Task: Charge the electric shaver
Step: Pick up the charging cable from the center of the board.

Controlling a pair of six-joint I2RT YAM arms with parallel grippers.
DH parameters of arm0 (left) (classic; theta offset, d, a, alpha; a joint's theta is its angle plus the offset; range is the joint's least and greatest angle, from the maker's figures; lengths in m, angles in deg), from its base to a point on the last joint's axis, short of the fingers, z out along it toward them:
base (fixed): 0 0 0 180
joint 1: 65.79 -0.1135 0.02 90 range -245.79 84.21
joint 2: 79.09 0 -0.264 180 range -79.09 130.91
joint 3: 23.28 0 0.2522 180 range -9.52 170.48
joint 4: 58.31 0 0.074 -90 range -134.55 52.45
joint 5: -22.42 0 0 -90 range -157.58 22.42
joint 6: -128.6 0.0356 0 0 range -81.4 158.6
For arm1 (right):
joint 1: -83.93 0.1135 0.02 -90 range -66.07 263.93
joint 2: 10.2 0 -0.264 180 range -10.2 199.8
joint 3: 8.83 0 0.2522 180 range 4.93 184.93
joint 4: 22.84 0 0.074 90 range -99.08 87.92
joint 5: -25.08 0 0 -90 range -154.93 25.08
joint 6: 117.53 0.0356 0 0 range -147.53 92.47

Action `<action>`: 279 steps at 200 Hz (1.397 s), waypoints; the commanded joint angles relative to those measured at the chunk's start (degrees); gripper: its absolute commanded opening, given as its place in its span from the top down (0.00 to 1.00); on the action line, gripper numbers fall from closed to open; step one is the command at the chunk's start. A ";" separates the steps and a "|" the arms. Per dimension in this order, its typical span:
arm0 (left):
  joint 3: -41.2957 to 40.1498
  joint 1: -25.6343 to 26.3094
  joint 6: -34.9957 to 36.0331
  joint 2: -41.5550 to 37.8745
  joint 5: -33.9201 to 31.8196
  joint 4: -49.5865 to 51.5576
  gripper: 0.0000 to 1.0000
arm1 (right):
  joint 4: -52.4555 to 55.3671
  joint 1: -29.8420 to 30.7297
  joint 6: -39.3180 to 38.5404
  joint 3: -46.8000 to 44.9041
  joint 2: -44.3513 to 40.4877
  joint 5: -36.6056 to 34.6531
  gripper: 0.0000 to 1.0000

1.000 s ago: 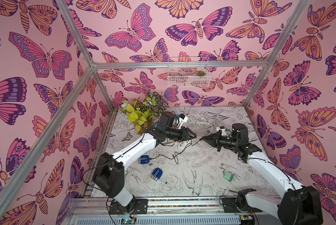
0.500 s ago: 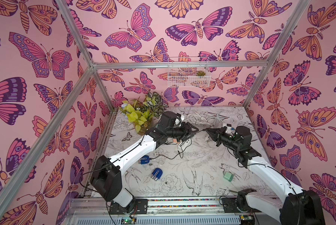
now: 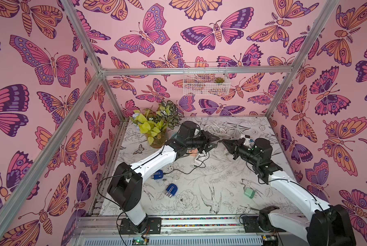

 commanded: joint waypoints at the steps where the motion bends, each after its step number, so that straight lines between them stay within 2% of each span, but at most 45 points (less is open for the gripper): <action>1: 2.00 0.30 -1.02 0.99 0.15 -3.55 0.55 | -0.06 0.54 0.31 0.00 -1.27 -0.06 1.00; 44: -0.05 0.77 -0.02 -0.23 0.67 -2.64 0.55 | -0.98 0.54 0.82 -0.15 -0.78 -0.85 1.00; 87: 0.91 0.77 0.99 0.34 1.04 -2.09 0.62 | -1.81 0.58 1.27 -0.43 -0.51 -0.93 1.00; 126: 0.55 0.87 -1.46 -2.08 1.21 3.39 0.53 | 1.00 0.32 -2.03 -0.57 -1.41 -3.96 1.00; 146: -0.95 0.98 -3.67 -4.51 0.91 7.28 0.49 | -0.54 -0.42 -2.87 -0.71 -0.09 -3.57 1.00; 175: -2.43 1.72 -9.00 -5.48 0.39 7.33 0.44 | -3.35 -0.42 -2.55 -0.04 2.57 -1.47 1.00; 221: -3.01 2.44 -18.03 -0.85 -1.52 -4.68 0.42 | -4.11 0.61 -0.96 -0.60 2.03 -1.51 1.00; 238: -2.02 2.38 -17.91 0.72 -1.78 -5.13 0.46 | -4.37 0.63 -0.09 -1.06 1.25 -1.63 1.00; 279: -1.07 1.30 -15.49 2.30 -3.75 -6.70 0.68 | -1.95 0.62 0.18 -0.70 -0.48 -1.06 1.00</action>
